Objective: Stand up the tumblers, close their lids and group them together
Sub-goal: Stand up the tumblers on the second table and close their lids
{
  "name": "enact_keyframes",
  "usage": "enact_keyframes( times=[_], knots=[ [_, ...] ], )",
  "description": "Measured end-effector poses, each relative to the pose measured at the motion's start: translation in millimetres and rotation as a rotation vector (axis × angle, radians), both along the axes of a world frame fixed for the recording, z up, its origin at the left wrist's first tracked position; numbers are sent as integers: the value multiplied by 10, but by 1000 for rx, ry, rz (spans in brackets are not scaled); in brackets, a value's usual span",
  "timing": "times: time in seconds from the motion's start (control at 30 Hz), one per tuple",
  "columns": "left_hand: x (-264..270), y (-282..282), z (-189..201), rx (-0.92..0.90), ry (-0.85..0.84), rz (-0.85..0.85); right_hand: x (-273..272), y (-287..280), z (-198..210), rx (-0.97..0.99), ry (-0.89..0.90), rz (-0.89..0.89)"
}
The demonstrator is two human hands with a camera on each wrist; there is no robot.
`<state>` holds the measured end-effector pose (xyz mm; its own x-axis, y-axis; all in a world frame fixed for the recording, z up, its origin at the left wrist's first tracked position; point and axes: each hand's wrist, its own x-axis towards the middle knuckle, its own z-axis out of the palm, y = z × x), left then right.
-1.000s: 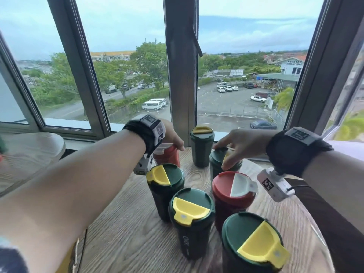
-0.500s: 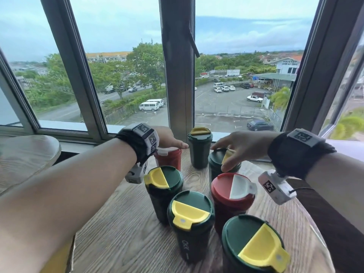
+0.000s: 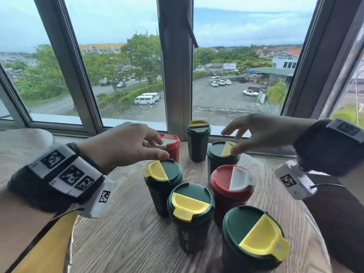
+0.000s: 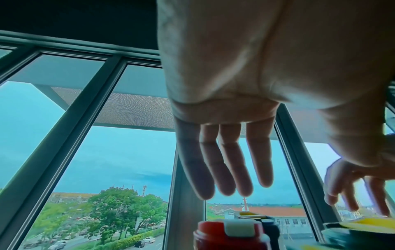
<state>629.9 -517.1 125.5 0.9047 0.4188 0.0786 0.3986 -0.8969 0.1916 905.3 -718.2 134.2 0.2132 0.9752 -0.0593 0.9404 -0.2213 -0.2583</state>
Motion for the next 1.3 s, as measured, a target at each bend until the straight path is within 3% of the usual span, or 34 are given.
enact_keyframes(
  times=[0.23,0.33,0.5,0.6,0.7,0.87,1.13,1.3],
  knots=[
    [-441,-466,-240,-73,-222,-17,-507,-469,35,57,11,38],
    [-551,-741,-306,-113,-310,-50,-642,-649,-108,75,102,1],
    [-580,-1099,-498,-79,-254,-57,-987,-856,-133,40,130,-16],
    [-522,-1302,-588,-15,-236,-36,-1143,-973,-147,-61,-42,-39],
    [-462,-1455,-639,46,-247,42,-1280,-1091,-209,-51,-8,-87],
    [-419,-1453,-784,36,-330,67,-1487,-1136,-238,-89,-239,-14],
    [-693,-1338,-646,-177,-320,-43,-1278,-1186,-349,-116,-169,57],
    [-689,-1400,-617,-88,-253,-41,-1360,-1170,-371,-99,-220,54]
  ],
)
